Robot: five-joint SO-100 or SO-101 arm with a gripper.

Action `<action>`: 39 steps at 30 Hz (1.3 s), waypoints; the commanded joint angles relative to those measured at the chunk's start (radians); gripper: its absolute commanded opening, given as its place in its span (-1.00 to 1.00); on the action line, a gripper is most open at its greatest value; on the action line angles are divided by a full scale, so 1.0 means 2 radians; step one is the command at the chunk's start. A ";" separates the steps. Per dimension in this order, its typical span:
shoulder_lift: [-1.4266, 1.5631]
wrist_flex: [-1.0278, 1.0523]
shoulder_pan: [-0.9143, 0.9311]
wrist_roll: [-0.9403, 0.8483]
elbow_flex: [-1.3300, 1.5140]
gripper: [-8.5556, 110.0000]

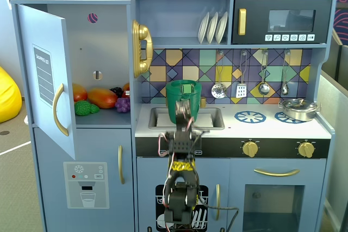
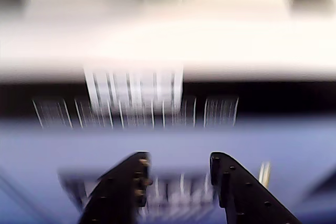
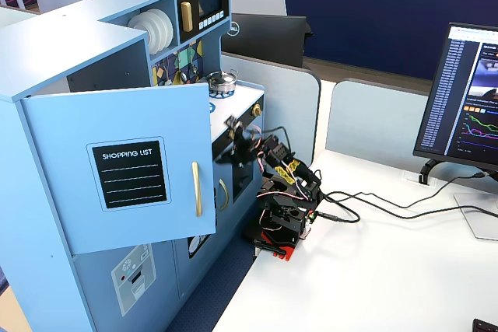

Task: Pick up the lid from the counter and put it on the green recipient

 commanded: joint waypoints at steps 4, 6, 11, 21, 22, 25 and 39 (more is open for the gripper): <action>0.053 -0.003 0.003 0.061 0.176 -0.86; 0.071 0.013 -0.005 0.074 0.209 -0.86; 0.094 0.061 -0.021 0.090 0.263 -0.86; 0.094 0.183 -0.031 0.114 0.269 -0.85; 0.094 0.193 -0.031 0.116 0.269 -0.84; 0.094 0.226 -0.031 0.102 0.269 -0.84; 0.094 0.240 -0.021 0.086 0.269 -0.82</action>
